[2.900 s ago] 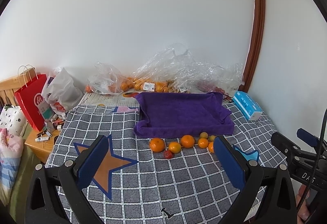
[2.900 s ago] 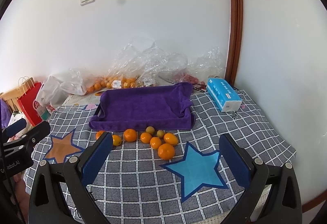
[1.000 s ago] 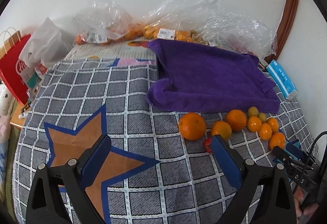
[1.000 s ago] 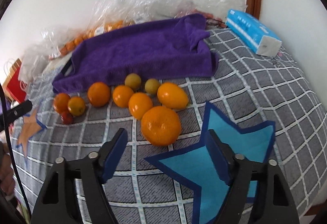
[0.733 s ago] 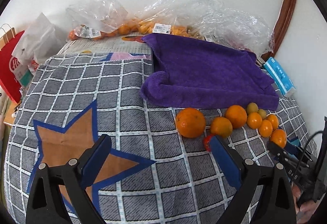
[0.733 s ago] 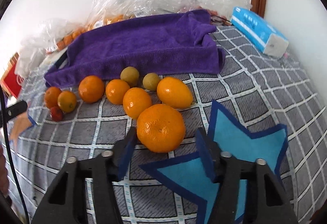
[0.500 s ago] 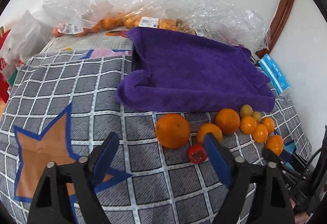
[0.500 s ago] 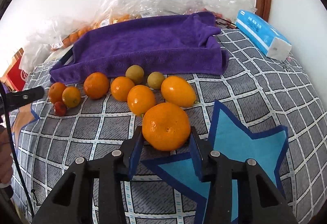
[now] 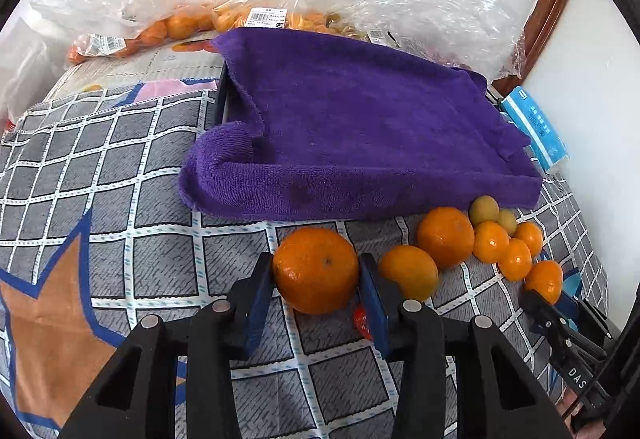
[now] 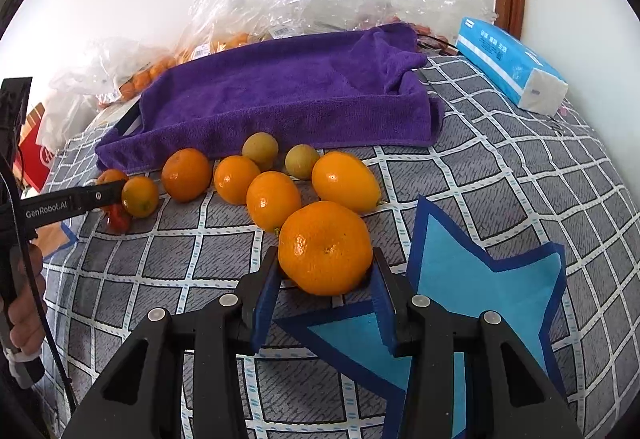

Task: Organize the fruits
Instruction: 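Close the right gripper on a large orange while the left gripper grasps another large orange, then lift both held oranges and carry them over the purple towel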

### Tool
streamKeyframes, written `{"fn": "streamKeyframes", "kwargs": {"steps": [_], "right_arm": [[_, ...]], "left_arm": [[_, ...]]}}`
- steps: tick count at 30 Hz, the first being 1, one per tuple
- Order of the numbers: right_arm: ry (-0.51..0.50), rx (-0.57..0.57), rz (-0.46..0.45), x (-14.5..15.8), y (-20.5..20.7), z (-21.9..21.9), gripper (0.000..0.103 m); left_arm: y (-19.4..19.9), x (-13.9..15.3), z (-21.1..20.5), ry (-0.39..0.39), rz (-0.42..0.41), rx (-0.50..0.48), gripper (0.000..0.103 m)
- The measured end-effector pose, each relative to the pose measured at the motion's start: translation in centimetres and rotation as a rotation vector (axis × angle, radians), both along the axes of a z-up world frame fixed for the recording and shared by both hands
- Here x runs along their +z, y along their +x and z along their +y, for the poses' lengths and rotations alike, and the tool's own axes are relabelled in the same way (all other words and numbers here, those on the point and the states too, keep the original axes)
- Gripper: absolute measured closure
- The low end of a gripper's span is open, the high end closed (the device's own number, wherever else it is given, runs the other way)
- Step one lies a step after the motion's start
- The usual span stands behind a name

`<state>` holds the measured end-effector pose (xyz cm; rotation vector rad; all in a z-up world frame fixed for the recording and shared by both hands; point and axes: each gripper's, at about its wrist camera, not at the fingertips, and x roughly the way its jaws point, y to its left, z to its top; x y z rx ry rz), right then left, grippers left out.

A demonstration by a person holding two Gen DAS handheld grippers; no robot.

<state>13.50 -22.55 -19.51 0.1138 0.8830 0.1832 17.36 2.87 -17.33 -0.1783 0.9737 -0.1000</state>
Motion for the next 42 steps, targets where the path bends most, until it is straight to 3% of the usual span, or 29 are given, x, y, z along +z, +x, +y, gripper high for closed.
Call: {"fn": "streamKeyframes", "kwargs": {"steps": [7,26,42], "right_arm": [[0.047,-0.034,0.005,0.8,-0.4,-0.7,0.061],[0.038,-0.042,-0.095,7.3,-3.0,0.0,0.061],[0.034,-0.064,-0.138,11.5,-3.0,0.7,0.061]], "left_arm": [[-1.6,1.6,1.3,-0.014,-0.017,0.034,0.063],[-7.3,6.7,2.3,-0.053,-0.070,0.062,0.063],[-7.7,11.0,1.9,-0.060,-0.138,0.022,0.063]]}}
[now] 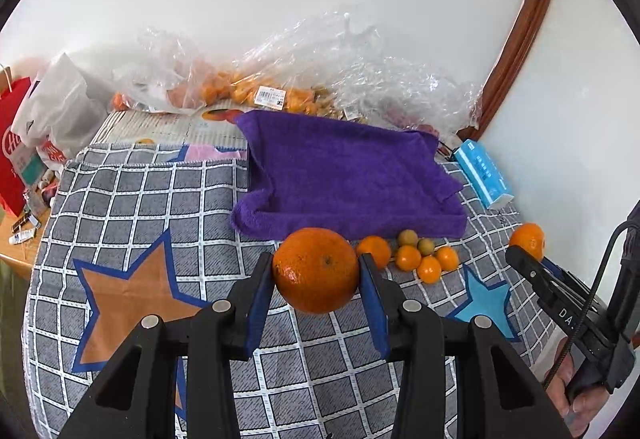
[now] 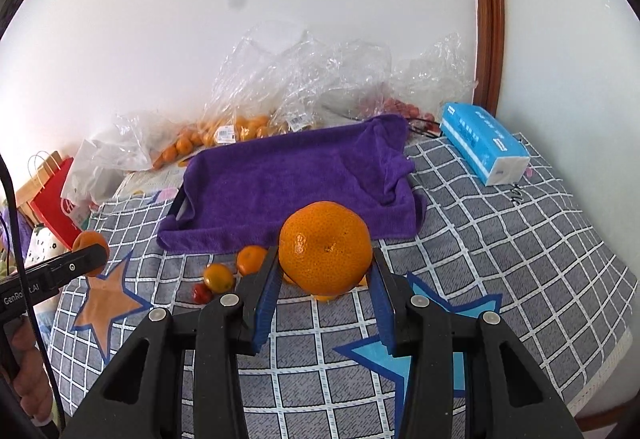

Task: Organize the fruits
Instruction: 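Lift both held oranges and carry them over the purple towel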

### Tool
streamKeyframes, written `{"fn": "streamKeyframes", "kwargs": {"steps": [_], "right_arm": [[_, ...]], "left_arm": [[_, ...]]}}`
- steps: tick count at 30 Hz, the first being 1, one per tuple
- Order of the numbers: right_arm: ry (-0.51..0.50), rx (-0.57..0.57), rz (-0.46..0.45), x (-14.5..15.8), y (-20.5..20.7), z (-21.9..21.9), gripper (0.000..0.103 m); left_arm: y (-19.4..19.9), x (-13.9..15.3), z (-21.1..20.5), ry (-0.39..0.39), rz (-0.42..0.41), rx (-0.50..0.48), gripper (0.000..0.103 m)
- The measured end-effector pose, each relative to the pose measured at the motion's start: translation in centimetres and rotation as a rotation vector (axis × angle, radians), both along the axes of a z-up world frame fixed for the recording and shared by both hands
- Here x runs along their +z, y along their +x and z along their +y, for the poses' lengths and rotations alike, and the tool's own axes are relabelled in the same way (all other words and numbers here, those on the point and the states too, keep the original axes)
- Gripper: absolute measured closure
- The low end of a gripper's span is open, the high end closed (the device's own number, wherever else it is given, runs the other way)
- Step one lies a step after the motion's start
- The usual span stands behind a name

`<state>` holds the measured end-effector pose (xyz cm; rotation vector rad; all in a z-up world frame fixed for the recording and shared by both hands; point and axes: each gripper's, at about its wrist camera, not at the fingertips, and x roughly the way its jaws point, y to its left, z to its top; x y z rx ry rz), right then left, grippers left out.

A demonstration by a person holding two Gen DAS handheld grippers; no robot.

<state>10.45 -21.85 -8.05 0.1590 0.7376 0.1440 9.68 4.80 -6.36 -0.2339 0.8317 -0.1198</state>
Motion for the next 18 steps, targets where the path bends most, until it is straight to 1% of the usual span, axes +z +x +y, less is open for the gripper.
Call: {"fn": "streamKeyframes", "kwargs": {"steps": [18], "right_arm": [[-0.004,-0.009,-0.009,1.3,1.4,0.2,0.061]], "left_arm": [[1.6,1.3,0.1,0.009,-0.010,-0.001,0.063]]}}
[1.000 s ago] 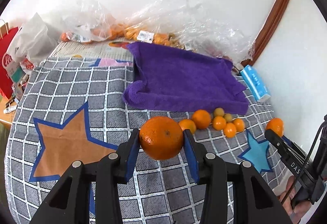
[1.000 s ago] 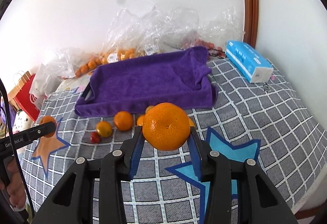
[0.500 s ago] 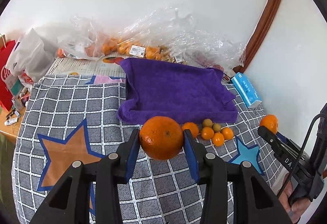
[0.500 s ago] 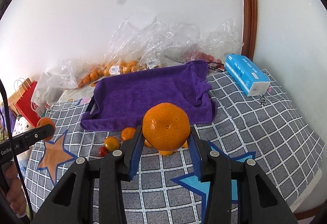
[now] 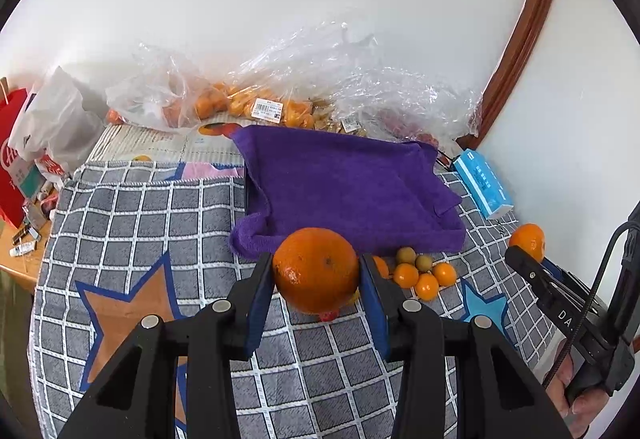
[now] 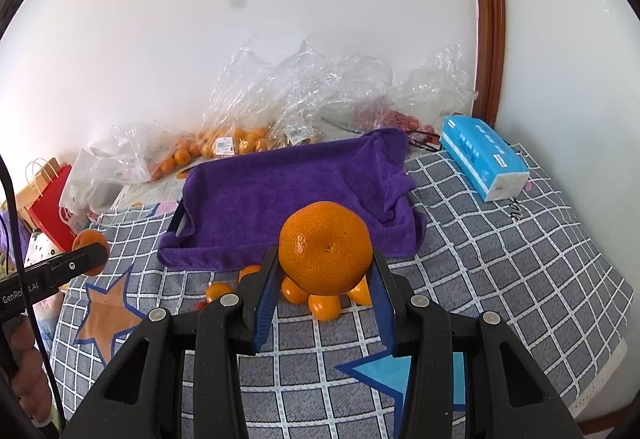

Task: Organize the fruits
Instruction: 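Lift both held oranges and carry them over the purple towel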

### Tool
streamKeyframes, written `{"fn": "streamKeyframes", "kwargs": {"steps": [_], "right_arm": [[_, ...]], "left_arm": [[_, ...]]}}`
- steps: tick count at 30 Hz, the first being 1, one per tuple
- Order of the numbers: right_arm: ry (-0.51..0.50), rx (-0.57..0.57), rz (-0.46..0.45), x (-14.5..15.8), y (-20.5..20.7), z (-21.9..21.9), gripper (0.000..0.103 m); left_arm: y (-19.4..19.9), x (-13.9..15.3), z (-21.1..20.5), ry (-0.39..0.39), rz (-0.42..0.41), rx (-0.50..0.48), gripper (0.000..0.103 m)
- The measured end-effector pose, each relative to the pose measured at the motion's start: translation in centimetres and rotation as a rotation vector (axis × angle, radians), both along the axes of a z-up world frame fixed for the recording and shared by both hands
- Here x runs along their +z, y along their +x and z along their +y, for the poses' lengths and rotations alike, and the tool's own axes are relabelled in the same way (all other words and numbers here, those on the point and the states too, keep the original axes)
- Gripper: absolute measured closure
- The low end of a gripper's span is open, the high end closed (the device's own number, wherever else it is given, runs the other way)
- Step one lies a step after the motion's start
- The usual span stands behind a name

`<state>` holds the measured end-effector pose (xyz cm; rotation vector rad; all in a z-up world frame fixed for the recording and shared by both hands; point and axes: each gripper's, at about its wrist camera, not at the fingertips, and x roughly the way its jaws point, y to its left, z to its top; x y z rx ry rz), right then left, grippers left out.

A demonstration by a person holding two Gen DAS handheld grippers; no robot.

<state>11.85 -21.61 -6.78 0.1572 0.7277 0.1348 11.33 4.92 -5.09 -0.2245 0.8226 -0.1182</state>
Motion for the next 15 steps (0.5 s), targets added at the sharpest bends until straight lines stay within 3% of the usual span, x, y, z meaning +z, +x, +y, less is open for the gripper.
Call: {"fn": "streamKeyframes", "kwargs": {"steps": [15], "right_arm": [[-0.007,0.020,-0.012,1.0,3.5,0.9,0.061]], "left_arm": [[2.9,1.2,0.6,0.003,-0.016,0.010,0.063]]}}
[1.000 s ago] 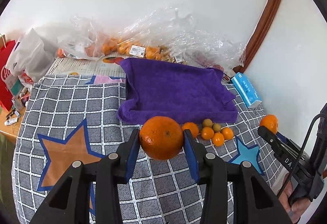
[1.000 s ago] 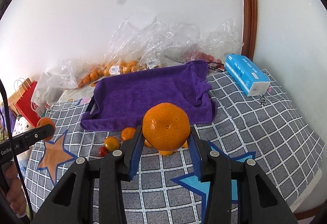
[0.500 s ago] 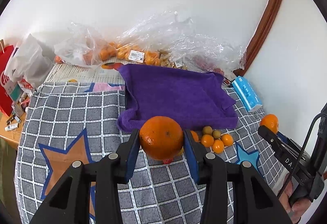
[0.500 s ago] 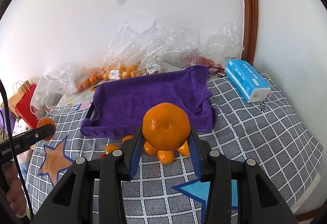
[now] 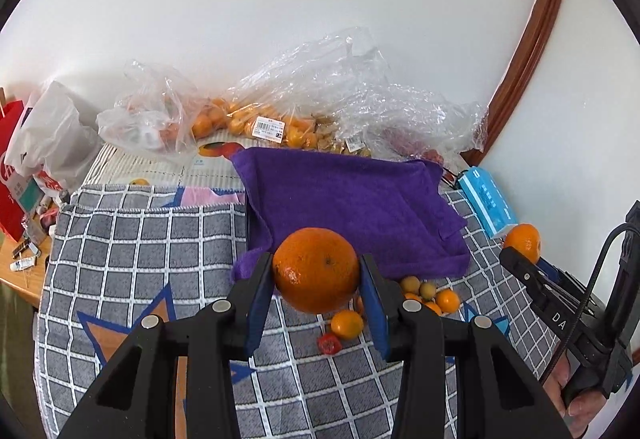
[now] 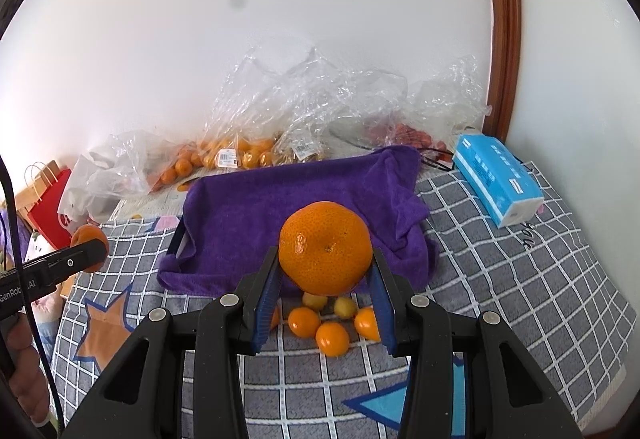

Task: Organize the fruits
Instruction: 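Lift both held oranges and carry them over the purple towel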

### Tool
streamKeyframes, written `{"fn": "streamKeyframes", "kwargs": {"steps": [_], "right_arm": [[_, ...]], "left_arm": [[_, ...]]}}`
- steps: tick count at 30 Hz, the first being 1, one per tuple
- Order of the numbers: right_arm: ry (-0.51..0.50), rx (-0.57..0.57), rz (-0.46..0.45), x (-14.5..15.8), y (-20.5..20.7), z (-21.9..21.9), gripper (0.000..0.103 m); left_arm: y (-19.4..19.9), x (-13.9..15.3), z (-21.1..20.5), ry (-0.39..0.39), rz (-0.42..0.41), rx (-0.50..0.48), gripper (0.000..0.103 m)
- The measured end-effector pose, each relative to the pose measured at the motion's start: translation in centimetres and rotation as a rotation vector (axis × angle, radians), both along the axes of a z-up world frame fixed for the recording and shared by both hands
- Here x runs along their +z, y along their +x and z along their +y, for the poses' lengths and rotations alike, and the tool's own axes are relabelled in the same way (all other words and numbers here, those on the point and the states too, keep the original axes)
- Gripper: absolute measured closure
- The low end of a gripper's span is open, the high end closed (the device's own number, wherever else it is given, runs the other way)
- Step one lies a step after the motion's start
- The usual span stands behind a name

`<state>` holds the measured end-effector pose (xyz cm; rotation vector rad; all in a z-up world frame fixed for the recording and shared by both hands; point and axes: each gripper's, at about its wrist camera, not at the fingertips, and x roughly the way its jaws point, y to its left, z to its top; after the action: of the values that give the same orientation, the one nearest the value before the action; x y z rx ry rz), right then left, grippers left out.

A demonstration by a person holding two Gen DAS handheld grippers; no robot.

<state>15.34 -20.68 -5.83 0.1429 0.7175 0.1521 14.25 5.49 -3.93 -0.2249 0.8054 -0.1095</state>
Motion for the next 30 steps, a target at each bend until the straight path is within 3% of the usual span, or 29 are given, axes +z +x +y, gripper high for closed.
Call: {"fn": "streamKeyframes", "kwargs": {"steps": [16,30], "right_arm": [[-0.016,0.011,0.000,0.1,5.1,0.3,0.061],[-0.030,0.000,0.028,-2.0,10.7,-0.2,0.061]], "left_arm": [[5.5,-0.3,0.3,0.008,0.008,0.007,0.063],[11.5,-3.2,0.7,-0.005,0.065,0.000,0.063]]}}
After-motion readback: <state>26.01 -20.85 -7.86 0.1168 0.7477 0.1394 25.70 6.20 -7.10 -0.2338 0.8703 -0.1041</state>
